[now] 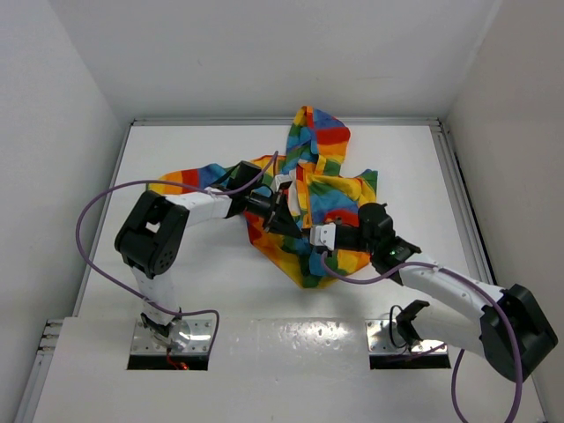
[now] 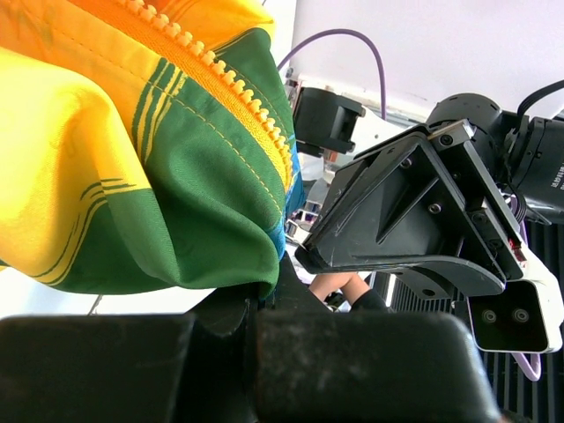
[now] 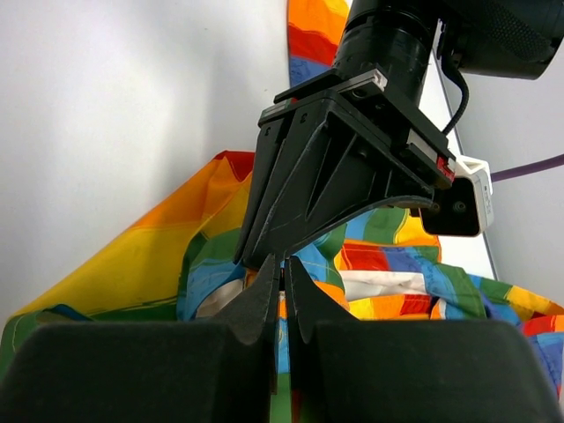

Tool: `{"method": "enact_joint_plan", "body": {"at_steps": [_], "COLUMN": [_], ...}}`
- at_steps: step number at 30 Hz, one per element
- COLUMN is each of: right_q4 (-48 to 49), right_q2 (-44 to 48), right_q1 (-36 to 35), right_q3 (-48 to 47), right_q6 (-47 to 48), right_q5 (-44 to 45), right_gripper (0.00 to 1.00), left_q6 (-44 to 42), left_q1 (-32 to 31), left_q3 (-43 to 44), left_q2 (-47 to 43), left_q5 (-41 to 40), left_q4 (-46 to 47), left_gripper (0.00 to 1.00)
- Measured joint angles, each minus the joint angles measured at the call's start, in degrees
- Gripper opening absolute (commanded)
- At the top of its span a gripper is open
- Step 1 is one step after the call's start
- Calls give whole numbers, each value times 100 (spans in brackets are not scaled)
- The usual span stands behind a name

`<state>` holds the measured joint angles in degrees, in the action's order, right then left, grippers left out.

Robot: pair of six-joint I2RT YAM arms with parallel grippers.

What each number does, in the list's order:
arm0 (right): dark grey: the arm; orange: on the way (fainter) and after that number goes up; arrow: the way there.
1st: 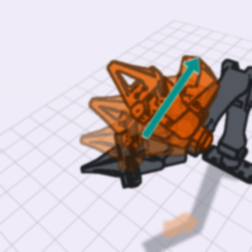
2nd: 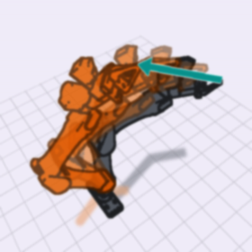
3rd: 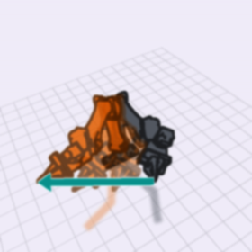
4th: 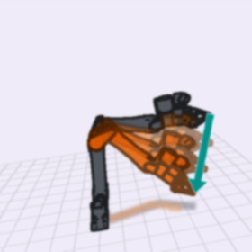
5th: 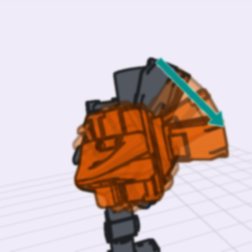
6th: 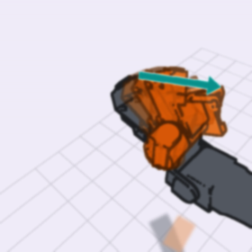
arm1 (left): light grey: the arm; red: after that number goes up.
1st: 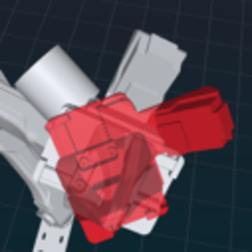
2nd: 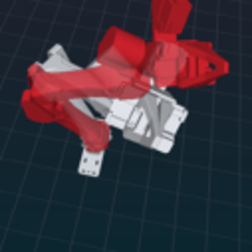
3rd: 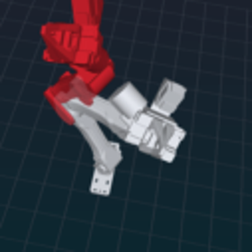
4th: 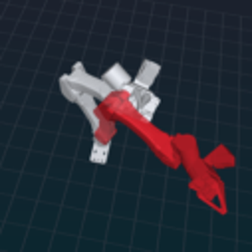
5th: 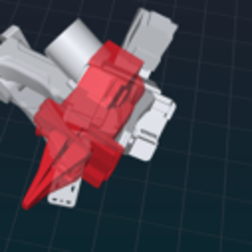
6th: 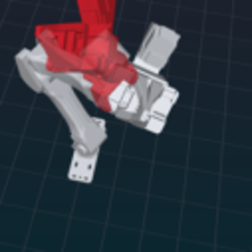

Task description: Zip up the jacket

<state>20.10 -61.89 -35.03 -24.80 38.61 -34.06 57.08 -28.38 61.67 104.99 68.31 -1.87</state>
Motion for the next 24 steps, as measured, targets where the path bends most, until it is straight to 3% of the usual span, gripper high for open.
{"method": "enact_joint_plan", "body": {"at_steps": [24], "right_q4": [-66], "right_q2": [-79], "right_q1": [55], "right_q3": [-74], "right_q6": [-68], "right_q5": [-42], "right_gripper": [4], "left_q6": [-284], "left_q1": [-87], "left_q3": [61], "left_q2": [0], "left_q5": [0], "left_q4": [26], "left_gripper": [0]}}
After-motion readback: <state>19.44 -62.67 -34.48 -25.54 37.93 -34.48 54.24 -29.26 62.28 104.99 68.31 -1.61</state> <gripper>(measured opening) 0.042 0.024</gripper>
